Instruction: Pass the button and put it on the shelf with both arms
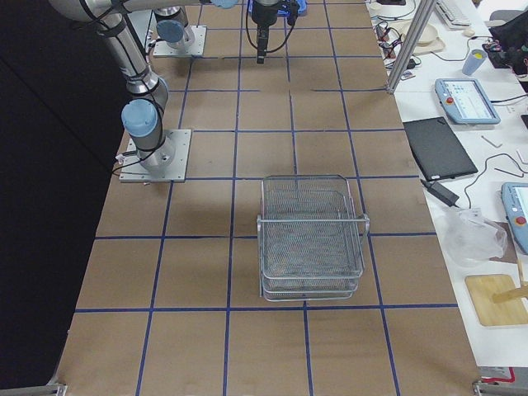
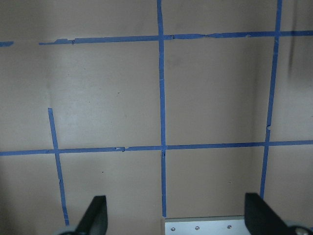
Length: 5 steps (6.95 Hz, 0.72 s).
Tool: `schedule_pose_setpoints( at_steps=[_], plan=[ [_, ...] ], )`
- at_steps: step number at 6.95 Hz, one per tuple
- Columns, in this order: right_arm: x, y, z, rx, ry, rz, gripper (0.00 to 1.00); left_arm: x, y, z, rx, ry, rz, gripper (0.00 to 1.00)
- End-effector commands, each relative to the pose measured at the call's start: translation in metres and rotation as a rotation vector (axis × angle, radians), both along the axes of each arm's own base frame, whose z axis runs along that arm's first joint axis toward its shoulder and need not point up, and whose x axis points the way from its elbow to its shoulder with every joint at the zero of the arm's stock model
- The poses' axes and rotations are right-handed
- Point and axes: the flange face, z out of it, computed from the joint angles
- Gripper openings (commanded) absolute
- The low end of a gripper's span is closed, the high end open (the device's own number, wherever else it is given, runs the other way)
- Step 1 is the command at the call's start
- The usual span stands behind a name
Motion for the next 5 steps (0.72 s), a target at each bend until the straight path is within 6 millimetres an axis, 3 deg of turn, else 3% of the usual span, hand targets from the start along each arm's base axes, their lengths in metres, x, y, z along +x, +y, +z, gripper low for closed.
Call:
schedule_pose_setpoints(
  at_steps=[1,4,5],
  plan=[
    [-0.001,0.000,0.000,-0.001,0.001,-0.003,1.00,-0.001,0.000,-0.002,0.006,0.005,-0.003,1.00],
    [-0.002,0.000,0.000,0.001,0.004,-0.004,1.00,0.000,0.003,-0.003,0.011,0.000,-0.017,1.00],
    [-0.002,0.000,0.000,-0.001,0.004,-0.004,1.00,0.010,-0.001,-0.004,0.009,-0.013,-0.006,1.00]
  ],
)
